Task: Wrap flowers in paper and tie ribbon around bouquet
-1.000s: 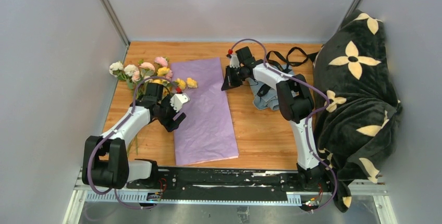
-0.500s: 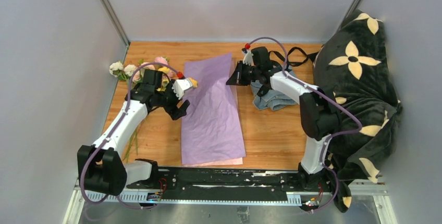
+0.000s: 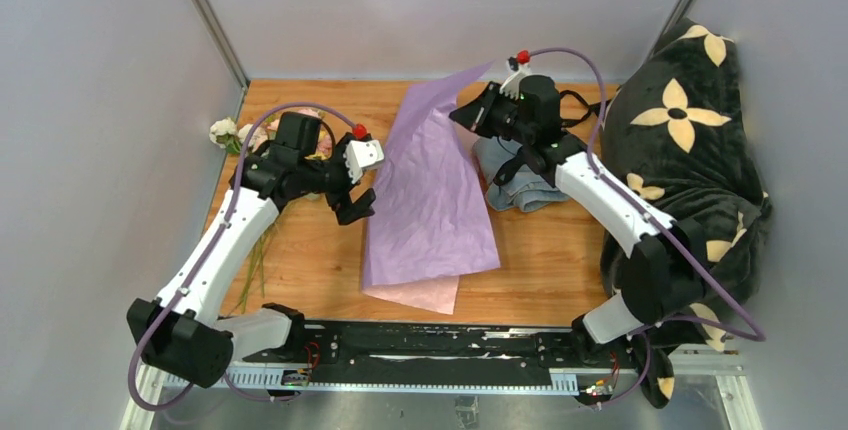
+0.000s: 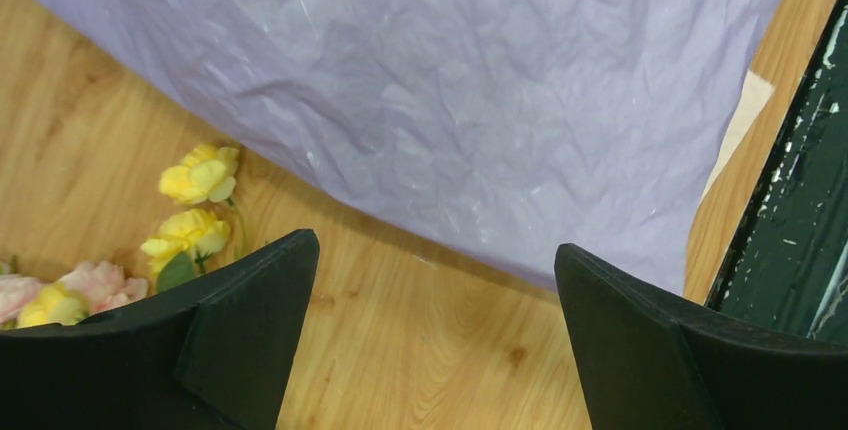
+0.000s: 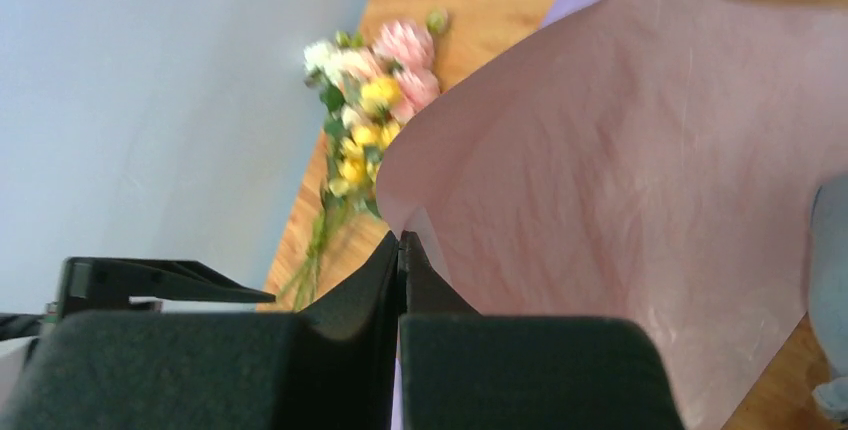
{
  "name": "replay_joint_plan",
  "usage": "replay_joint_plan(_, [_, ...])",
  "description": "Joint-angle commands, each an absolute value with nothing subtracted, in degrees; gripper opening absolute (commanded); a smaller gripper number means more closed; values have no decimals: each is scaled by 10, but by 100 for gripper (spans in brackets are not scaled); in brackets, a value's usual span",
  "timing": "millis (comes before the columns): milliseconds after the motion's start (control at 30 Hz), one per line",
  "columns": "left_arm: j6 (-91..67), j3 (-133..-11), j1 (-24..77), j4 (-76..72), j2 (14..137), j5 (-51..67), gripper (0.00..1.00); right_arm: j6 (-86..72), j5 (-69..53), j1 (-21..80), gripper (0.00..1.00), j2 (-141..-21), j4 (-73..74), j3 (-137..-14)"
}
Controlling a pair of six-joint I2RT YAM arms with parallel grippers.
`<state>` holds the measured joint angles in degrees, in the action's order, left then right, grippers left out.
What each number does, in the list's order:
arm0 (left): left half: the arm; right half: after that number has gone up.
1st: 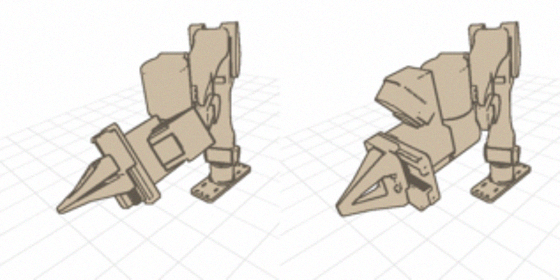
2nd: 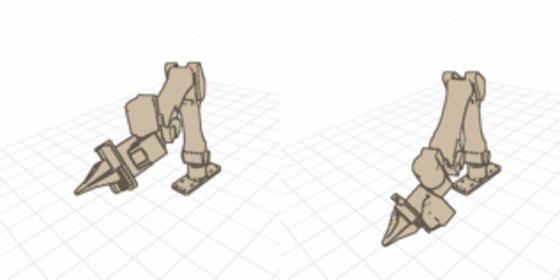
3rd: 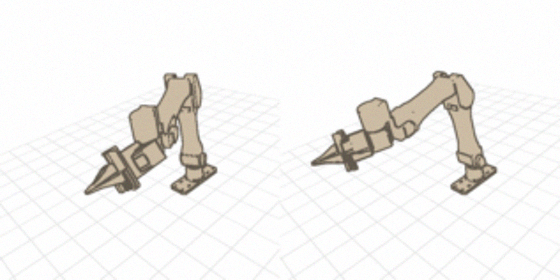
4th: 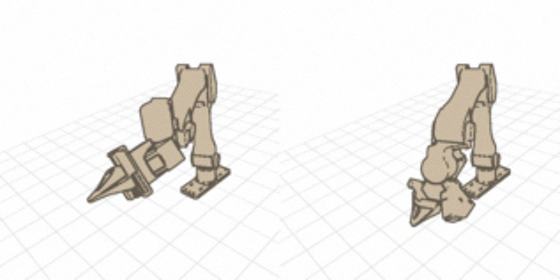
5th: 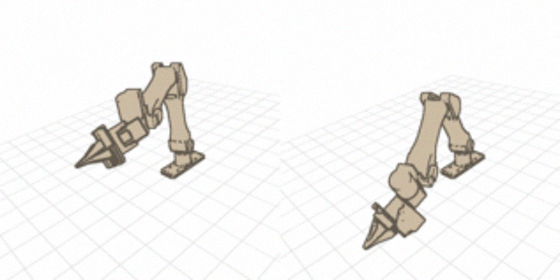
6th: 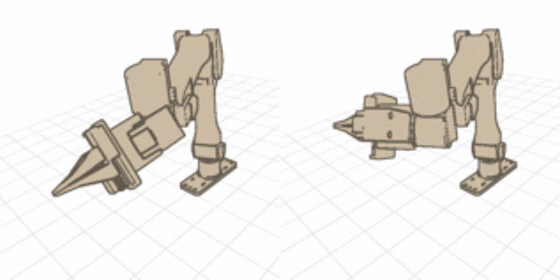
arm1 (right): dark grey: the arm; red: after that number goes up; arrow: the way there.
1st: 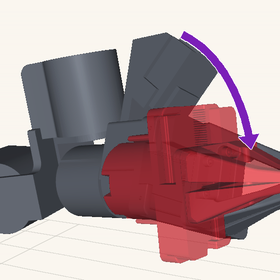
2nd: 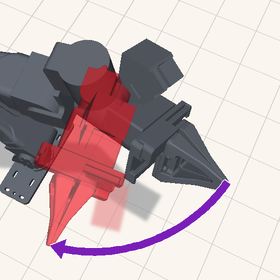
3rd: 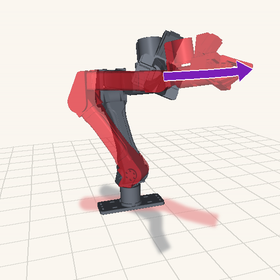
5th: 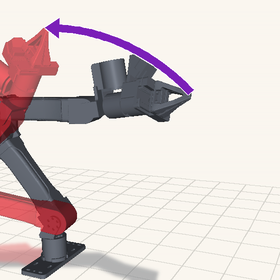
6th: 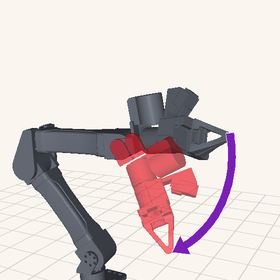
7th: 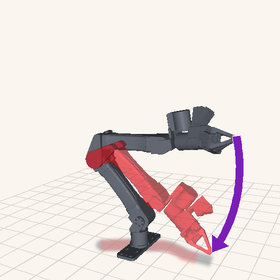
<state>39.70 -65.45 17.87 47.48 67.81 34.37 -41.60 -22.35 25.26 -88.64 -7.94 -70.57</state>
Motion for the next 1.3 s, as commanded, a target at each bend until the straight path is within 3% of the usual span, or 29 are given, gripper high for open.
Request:
replay_joint_plan(0, [403, -687, 181, 534, 655, 329, 100, -423, -138, 261, 0, -842, -99, -723])
replay_joint_plan(233, [400, -714, 181, 572, 625, 310, 100, -451, -110, 269, 0, -858, -127, -750])
replay_joint_plan(467, [407, -675, 183, 581, 585, 268, 100, -427, -65, 301, 0, -920, -103, -847])
replay_joint_plan(733, [454, -632, 237, 585, 523, 217, 100, -441, -24, 338, 0, -961, -120, -870])
replay_joint_plan(867, [607, -526, 244, 531, 420, 207, 100, -444, -9, 352, 0, -961, -146, -858])
replay_joint_plan(1067, [663, -228, 267, 215, 205, 217, 100, -467, 0, 358, 0, -943, -195, -818])
replay_joint_plan(1267, [695, -101, 268, 61, 133, 183, 100, -465, -13, 361, 0, -940, -204, -814])
